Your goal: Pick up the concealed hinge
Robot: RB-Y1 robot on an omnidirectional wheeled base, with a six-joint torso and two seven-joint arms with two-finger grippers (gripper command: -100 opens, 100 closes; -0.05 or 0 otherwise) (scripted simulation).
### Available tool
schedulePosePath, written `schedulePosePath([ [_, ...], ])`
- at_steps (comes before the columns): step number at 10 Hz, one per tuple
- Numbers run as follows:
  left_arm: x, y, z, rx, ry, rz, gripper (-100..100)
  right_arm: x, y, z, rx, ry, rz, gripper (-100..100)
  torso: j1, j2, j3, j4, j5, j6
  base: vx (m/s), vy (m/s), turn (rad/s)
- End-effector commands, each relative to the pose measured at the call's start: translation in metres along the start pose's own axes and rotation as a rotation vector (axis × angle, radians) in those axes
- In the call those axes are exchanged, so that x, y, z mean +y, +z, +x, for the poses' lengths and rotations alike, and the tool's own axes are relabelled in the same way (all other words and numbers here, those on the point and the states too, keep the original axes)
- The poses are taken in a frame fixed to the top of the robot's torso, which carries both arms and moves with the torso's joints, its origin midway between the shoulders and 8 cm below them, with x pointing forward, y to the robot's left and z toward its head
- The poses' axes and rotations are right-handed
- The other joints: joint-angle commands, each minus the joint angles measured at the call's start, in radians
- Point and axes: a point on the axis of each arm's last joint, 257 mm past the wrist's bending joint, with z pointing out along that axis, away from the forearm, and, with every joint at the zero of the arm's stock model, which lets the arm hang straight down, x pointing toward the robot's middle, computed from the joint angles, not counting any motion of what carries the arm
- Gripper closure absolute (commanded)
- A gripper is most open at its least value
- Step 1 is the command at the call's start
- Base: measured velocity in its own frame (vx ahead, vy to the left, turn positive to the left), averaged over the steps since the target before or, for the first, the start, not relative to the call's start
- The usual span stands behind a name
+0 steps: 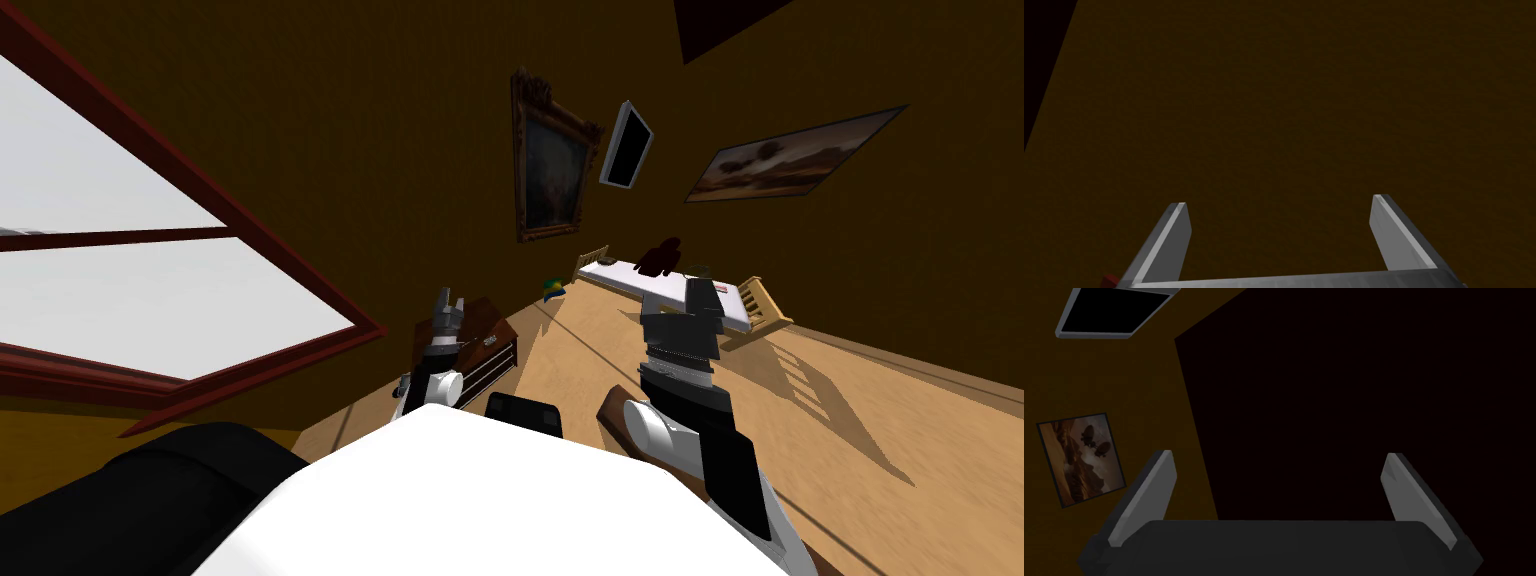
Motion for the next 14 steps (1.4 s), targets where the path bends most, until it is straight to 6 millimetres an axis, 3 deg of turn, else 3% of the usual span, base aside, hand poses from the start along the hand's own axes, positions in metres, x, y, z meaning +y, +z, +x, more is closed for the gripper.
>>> schedulePosePath([
  [1,0.007,-0.001,0.003,0.036,0.014,-0.017,-100,0.0,0.0,0.0,0.0,0.0,0.0,0,0.0,0.0,0.0,0.0,0.0,0.0,0.0,0.0,0.0],
  [5,0.048,-0.004,0.008,0.12,0.034,-0.118,-100,0.0,0.0,0.0,0.0,0.0,0.0,0,0.0,0.0,0.0,0.0,0.0,0.0,-0.008,-0.007,0.003],
  [11,0.152,-0.017,-0.008,0.145,0.003,-0.385,-100,0.0,0.0,0.0,0.0,0.0,0.0,0,-0.001,0.0,0.0,0.0,0.0,0.0,-0.006,-0.017,0.003],
  [14,0.194,-0.026,-0.02,0.128,-0.017,-0.496,-100,0.0,0.0,0.0,0.0,0.0,0.0,0,-0.001,-0.001,0.0,0.0,0.0,0.0,0.004,-0.016,0.0],
])
